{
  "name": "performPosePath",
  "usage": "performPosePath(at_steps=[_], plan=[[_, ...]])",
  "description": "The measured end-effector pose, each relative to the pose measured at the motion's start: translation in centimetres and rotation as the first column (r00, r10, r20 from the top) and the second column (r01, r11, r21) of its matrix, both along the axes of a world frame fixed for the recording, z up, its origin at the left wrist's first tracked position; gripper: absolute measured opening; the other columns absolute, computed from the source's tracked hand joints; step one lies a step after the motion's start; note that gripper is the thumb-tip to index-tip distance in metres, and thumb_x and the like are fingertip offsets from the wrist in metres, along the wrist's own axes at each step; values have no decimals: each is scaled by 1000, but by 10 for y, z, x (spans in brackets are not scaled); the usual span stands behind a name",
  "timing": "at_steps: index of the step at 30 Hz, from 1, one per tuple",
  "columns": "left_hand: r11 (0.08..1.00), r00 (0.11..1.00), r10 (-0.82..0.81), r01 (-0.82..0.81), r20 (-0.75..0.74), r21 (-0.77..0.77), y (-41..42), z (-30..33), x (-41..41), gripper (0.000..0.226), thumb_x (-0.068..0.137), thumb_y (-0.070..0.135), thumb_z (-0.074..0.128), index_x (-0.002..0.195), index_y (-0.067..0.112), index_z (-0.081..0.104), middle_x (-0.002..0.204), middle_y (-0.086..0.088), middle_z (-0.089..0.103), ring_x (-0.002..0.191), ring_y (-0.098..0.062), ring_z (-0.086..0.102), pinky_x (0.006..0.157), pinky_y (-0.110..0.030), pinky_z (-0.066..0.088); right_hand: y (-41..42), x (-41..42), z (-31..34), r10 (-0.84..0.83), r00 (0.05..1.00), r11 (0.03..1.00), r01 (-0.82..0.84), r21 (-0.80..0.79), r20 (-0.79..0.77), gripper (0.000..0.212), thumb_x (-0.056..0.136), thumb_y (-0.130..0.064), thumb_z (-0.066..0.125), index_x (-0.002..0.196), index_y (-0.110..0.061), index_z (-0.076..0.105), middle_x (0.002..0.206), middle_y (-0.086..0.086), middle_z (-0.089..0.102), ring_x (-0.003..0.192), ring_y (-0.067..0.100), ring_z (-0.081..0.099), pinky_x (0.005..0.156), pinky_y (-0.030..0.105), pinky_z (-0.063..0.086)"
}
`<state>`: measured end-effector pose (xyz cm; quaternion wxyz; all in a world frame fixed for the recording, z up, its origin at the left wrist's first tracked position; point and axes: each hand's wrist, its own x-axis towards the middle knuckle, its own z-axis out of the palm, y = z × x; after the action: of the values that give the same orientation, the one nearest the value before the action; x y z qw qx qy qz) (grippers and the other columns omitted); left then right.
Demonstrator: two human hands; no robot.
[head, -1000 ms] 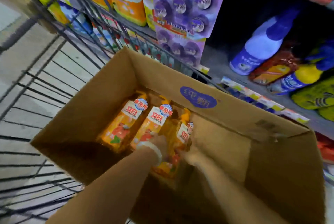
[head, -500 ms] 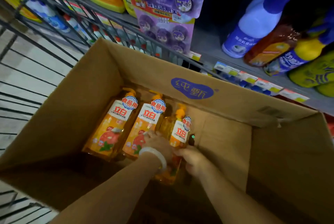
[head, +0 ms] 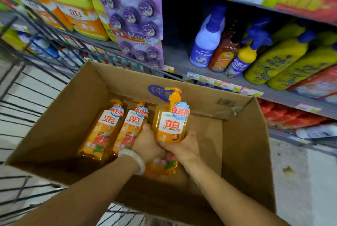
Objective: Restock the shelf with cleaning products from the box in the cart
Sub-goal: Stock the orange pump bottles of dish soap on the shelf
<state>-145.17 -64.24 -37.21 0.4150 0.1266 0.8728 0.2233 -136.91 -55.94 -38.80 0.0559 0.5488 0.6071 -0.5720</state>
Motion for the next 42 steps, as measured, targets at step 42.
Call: performPosePath(at_steps=[42], plan=[[42,771,-135,631,-622,774,476,509,446,71,56,21,90,105,18,39,79,19,51,77,-5,55,60,-16,41,427,502,534,9,741,229,652,722,-672,81,46,-27,94,112,-7,50,97,1,67,86,13,66,71,31,58]])
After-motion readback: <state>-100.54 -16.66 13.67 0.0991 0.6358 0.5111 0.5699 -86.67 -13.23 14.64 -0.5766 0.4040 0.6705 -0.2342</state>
